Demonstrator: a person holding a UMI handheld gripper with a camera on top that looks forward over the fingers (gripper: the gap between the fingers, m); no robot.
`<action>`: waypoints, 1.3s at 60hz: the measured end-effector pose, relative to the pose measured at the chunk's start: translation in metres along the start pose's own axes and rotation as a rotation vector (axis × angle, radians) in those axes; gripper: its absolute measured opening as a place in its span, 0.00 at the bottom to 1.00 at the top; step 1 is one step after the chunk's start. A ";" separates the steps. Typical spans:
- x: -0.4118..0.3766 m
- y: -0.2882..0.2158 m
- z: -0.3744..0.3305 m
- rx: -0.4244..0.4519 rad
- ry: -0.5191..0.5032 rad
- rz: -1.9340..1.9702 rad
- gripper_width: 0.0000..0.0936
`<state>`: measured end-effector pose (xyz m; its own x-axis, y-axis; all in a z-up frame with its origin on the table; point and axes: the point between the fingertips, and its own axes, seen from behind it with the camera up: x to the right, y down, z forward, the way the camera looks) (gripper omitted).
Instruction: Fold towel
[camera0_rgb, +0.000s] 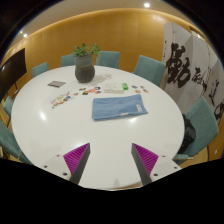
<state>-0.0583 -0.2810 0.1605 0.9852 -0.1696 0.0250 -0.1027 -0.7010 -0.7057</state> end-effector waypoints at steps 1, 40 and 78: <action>-0.008 -0.002 0.009 0.002 -0.009 0.002 0.93; -0.107 -0.116 0.357 0.056 -0.064 -0.150 0.90; -0.176 -0.203 0.231 0.161 -0.433 0.154 0.07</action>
<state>-0.1788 0.0510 0.1361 0.9303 0.0646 -0.3610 -0.2632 -0.5681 -0.7797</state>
